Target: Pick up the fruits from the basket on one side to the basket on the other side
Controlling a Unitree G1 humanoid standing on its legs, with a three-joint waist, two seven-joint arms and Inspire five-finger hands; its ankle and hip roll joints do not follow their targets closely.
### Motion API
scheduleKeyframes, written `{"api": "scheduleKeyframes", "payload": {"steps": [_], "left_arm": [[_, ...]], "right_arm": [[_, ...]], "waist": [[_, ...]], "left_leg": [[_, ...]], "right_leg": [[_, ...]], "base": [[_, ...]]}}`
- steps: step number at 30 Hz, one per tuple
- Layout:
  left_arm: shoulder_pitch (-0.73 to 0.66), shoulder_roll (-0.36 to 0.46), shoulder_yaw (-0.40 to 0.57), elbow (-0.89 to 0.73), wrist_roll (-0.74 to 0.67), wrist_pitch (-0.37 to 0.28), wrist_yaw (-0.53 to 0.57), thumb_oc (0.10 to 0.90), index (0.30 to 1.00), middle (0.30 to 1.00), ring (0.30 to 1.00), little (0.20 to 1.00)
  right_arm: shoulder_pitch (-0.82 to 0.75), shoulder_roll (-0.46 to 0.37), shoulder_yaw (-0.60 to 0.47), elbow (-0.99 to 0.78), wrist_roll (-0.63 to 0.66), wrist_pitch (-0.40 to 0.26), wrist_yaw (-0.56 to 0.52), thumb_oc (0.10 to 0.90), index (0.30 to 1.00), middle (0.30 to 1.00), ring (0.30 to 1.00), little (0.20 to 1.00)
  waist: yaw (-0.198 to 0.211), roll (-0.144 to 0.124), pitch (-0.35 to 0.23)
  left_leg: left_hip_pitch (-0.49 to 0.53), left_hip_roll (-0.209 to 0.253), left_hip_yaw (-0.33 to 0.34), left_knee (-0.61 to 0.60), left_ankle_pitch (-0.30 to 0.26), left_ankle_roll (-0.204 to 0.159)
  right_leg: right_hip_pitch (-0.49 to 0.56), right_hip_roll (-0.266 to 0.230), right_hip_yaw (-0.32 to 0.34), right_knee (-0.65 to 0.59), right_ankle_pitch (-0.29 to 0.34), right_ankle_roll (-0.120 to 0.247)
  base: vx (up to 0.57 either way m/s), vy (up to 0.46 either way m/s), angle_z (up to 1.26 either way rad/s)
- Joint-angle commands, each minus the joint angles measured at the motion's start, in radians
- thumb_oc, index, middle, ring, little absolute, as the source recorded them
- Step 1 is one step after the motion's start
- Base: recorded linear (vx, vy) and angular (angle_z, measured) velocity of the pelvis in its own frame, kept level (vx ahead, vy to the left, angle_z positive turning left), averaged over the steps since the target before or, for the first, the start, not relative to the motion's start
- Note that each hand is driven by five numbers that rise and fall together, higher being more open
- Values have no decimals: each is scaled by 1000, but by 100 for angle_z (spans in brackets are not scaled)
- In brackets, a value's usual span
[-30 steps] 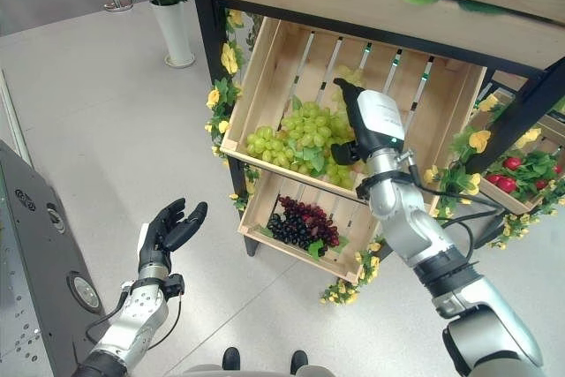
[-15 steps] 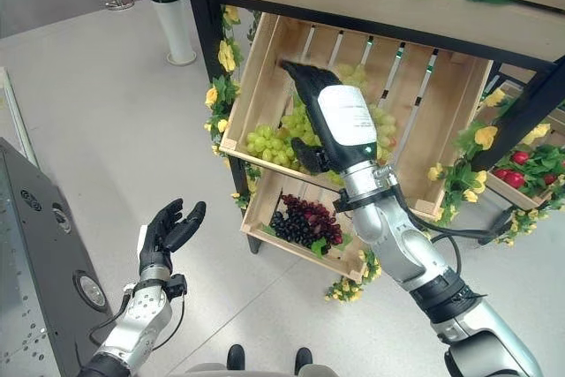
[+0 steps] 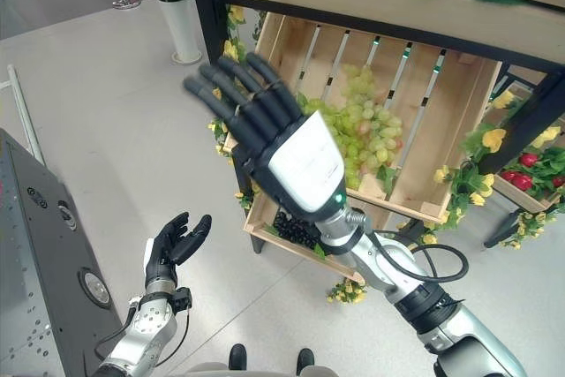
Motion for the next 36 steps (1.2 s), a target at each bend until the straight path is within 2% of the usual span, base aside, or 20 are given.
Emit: {"api": "scheduleKeyframes", "payload": {"steps": [1, 4, 7, 10, 15, 16, 18, 19, 20, 22, 23, 24, 27, 28, 29, 31, 32, 33, 35, 36], "left_arm": [[-81, 1, -16, 41, 56, -148, 23, 800, 900, 900, 900, 900], [-79, 1, -7, 67, 68, -191, 29, 800, 900, 900, 900, 900], [-73, -10, 3, 90, 74, -218, 23, 800, 900, 900, 900, 900], [-66, -33, 9, 136, 53, -208, 44, 800, 900, 900, 900, 900], [-49, -85, 22, 255, 82, -213, 76, 800, 900, 900, 900, 900], [-55, -95, 30, 315, 86, -200, 79, 800, 900, 900, 900, 900], [-72, -100, 40, 380, 79, -167, 71, 800, 900, 900, 900, 900], [-86, -91, 52, 419, 63, -150, 53, 800, 900, 900, 900, 900], [-98, -82, 59, 438, 65, -132, 44, 800, 900, 900, 900, 900], [-128, -61, 62, 476, 102, -94, 32, 800, 900, 900, 900, 900], [-134, -58, 61, 481, 106, -90, 32, 800, 900, 900, 900, 900], [-163, -46, 52, 509, 128, -62, 33, 800, 900, 900, 900, 900], [-220, -40, 42, 566, 159, -46, 42, 800, 900, 900, 900, 900], [-239, -41, 37, 587, 154, -44, 47, 800, 900, 900, 900, 900], [-259, -48, 42, 620, 161, -38, 55, 800, 900, 900, 900, 900], [-228, -57, 76, 638, 184, -28, 99, 800, 900, 900, 900, 900], [-223, -57, 78, 637, 176, -31, 105, 800, 900, 900, 900, 900], [-186, -59, 107, 629, 160, -40, 111, 800, 900, 900, 900, 900], [-157, -68, 122, 628, 197, -53, 86, 800, 900, 900, 900, 900], [-147, -76, 116, 620, 256, -57, 37, 800, 900, 900, 900, 900]], "right_arm": [[-22, 17, 14, 17, 59, -78, -46, 800, 900, 900, 900, 900], [8, 15, 49, 53, 178, -142, 56, 800, 900, 900, 900, 900], [54, 28, 64, 99, 267, -147, 146, 800, 900, 900, 900, 900], [86, 37, 67, 115, 303, -142, 174, 800, 900, 900, 900, 900], [135, 67, 65, 140, 283, -141, 193, 800, 900, 900, 900, 900], [139, 75, 77, 152, 269, -139, 212, 800, 900, 900, 900, 900], [130, 83, 97, 174, 263, -122, 258, 800, 900, 900, 900, 900], [119, 85, 121, 199, 278, -107, 290, 800, 900, 900, 900, 900], [112, 87, 135, 219, 281, -95, 308, 800, 900, 900, 900, 900], [98, 95, 168, 277, 303, -61, 329, 800, 900, 900, 900, 900], [95, 97, 173, 288, 306, -54, 329, 800, 900, 900, 900, 900], [87, 112, 196, 353, 325, -34, 324, 800, 900, 900, 900, 900], [86, 134, 216, 445, 327, -6, 299, 800, 900, 900, 900, 900], [86, 139, 221, 467, 334, 6, 304, 800, 900, 900, 900, 900], [87, 148, 216, 505, 342, -2, 303, 800, 900, 900, 900, 900], [99, 155, 197, 518, 379, -1, 361, 800, 900, 900, 900, 900], [101, 154, 196, 515, 382, -1, 367, 800, 900, 900, 900, 900], [123, 149, 176, 523, 383, -11, 386, 800, 900, 900, 900, 900], [159, 138, 140, 535, 385, 3, 419, 800, 900, 900, 900, 900], [187, 136, 115, 549, 386, 22, 411, 800, 900, 900, 900, 900]], "waist": [[27, -9, -55], [29, -13, -49], [28, -16, -47], [26, -20, -45], [31, -28, -41], [33, -28, -34], [31, -29, -18], [28, -28, 0], [27, -28, 9], [28, -29, 18], [28, -29, 18], [29, -30, 16], [15, -30, 4], [9, -32, 0], [8, -42, -6], [14, -54, -7], [14, -54, -8], [15, -61, -5], [14, -70, 12], [9, -75, 22]], "left_leg": [[45, -21, -29, 3, -185, 8], [45, -24, -36, 3, -184, 8], [47, -26, -39, 3, -185, 9], [50, -27, -45, 3, -186, 11], [50, -34, -69, 3, -183, 18], [46, -37, -77, 5, -178, 24], [38, -43, -87, 17, -172, 36], [35, -45, -100, 24, -168, 44], [33, -46, -113, 27, -167, 48], [26, -45, -157, 30, -163, 52], [23, -45, -165, 32, -163, 52], [11, -37, -205, 37, -162, 53], [-13, -17, -270, 27, -149, 41], [-20, -8, -289, 19, -139, 30], [-31, 9, -298, 17, -130, 7], [-55, 58, -270, 33, -102, -32], [-57, 64, -266, 33, -99, -35], [-68, 96, -225, 38, -74, -53], [-111, 116, -134, 68, -55, -71], [-157, 129, -55, 124, -50, -81]], "right_leg": [[31, -18, -34, 6, -66, 8], [32, -19, -37, 6, -65, 8], [36, -20, -39, 6, -65, 9], [43, -20, -45, 6, -66, 8], [41, -28, -70, 55, -91, 11], [22, -35, -83, 116, -110, 13], [-24, -44, -87, 214, -105, 26], [-83, -49, -77, 328, -81, 41], [-113, -54, -61, 377, -73, 44], [-135, -58, -11, 395, -75, 37], [-134, -58, -6, 389, -76, 35], [-122, -65, 31, 340, -75, 30], [-96, -47, 133, 224, -90, 30], [-87, -31, 163, 198, -97, 29], [-67, -21, 148, 177, -110, 20], [-55, -11, 98, 181, -134, -4], [-58, -8, 95, 185, -138, -8], [-52, 3, 67, 180, -144, -28], [-26, 7, 24, 164, -144, -43], [-6, 9, -15, 151, -143, -50]], "base": [[0, 0, 0], [0, 0, 0], [0, 0, 0], [29, -6, 1], [30, -22, 6], [-11, -31, 7], [-47, -67, 11], [-66, -120, 13], [-57, -146, 10], [-22, -234, 11], [-16, -413, 39], [-25, -453, 72], [-16, -510, 94], [5, -573, 89], [24, -656, 107], [22, -611, 98], [-15, -538, 63], [-24, -380, 33], [-85, -383, 22], [-173, -321, 67]]}}
